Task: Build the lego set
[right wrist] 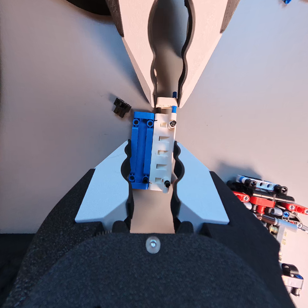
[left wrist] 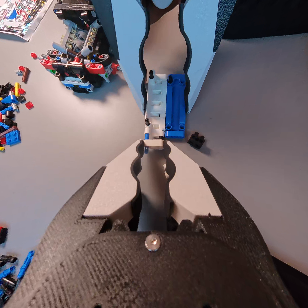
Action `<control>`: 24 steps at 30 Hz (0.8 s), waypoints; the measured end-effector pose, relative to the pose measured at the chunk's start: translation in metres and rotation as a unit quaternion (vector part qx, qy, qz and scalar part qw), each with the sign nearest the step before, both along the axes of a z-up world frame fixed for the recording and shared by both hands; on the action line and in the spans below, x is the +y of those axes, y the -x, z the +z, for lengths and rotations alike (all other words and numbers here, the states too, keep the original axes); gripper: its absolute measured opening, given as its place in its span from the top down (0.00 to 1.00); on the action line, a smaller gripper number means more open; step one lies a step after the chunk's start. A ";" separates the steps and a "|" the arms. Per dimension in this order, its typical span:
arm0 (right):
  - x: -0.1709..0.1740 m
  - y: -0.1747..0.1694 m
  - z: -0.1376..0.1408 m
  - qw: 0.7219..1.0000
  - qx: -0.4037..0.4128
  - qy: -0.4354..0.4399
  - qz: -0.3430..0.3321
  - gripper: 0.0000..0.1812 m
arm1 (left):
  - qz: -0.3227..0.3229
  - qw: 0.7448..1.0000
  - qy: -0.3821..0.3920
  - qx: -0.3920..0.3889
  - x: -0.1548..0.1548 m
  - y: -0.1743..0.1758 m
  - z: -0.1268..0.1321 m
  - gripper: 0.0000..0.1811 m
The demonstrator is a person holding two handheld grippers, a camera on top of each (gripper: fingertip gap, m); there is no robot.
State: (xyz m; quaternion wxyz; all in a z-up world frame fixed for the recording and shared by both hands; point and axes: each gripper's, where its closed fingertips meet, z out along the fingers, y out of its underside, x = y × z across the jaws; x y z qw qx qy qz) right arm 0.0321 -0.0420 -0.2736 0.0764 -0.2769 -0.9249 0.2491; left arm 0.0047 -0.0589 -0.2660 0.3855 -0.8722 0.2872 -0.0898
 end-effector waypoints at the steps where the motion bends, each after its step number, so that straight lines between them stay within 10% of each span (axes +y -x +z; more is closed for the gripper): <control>1: 0.000 0.000 0.000 1.000 0.000 0.003 -0.001 0.73 | -0.002 1.000 0.008 -0.005 0.000 0.000 0.000 0.88; 24: -0.005 -0.001 0.002 0.999 -0.009 0.045 -0.003 0.74 | -0.092 0.994 -0.063 0.011 -0.002 -0.003 0.001 0.88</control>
